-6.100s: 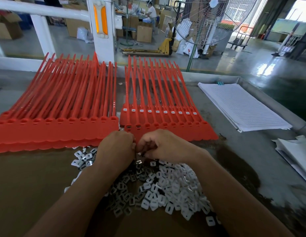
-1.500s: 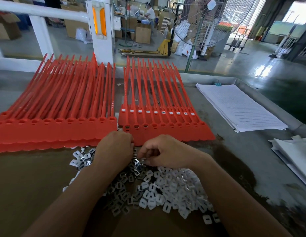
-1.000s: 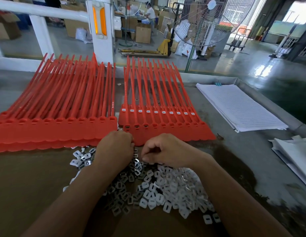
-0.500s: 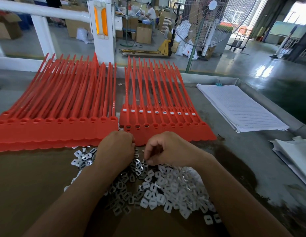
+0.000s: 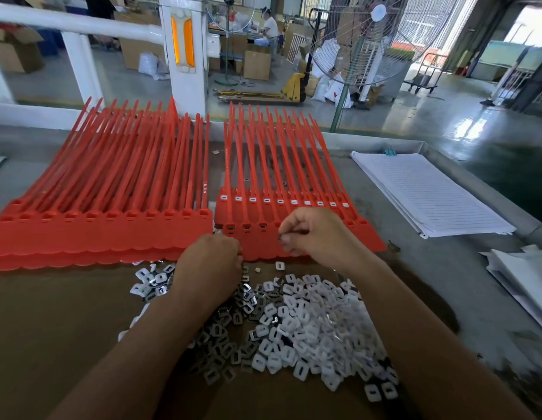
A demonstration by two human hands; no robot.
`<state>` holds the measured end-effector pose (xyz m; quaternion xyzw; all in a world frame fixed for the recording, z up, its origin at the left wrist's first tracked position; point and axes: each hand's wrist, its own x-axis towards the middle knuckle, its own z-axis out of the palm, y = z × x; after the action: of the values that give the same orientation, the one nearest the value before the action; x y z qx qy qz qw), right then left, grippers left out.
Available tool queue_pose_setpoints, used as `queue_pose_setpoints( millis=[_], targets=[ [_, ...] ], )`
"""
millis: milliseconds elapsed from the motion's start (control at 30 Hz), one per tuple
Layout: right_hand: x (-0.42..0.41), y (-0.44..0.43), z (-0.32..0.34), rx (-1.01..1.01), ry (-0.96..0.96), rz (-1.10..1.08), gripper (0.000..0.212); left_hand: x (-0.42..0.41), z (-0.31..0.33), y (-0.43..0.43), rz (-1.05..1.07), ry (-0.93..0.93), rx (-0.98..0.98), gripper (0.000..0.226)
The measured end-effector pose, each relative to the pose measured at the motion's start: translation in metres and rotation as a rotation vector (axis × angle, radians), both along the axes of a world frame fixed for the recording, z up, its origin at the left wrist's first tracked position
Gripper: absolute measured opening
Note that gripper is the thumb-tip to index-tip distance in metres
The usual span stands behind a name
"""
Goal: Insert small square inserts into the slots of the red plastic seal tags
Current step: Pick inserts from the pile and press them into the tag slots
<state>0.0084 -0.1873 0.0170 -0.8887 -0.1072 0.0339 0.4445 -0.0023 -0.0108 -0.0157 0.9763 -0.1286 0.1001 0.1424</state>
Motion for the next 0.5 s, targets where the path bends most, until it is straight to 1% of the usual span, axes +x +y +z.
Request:
queue_pose_setpoints(
  millis=[67,133,200,267,500],
  targets=[
    [0.012,0.0,0.001,-0.033,0.0,-0.064,0.022,0.0,-0.001,0.001,-0.004,-0.005,0.0,0.022],
    [0.024,0.0,0.001,-0.12,-0.032,-0.101,0.024,0.0,-0.001,0.001,-0.002,-0.012,-0.004,0.022],
    [0.035,0.001,-0.002,-0.19,-0.036,-0.113,0.021,0.0,-0.001,0.0,0.001,-0.015,-0.004,0.025],
    [0.045,0.002,-0.007,-0.206,-0.01,-0.124,0.014,0.0,-0.002,0.001,-0.001,-0.024,0.0,0.025],
    [0.054,0.007,-0.017,-0.324,0.02,-0.133,0.015,0.001,-0.002,0.002,-0.008,-0.055,0.007,0.023]
  ],
)
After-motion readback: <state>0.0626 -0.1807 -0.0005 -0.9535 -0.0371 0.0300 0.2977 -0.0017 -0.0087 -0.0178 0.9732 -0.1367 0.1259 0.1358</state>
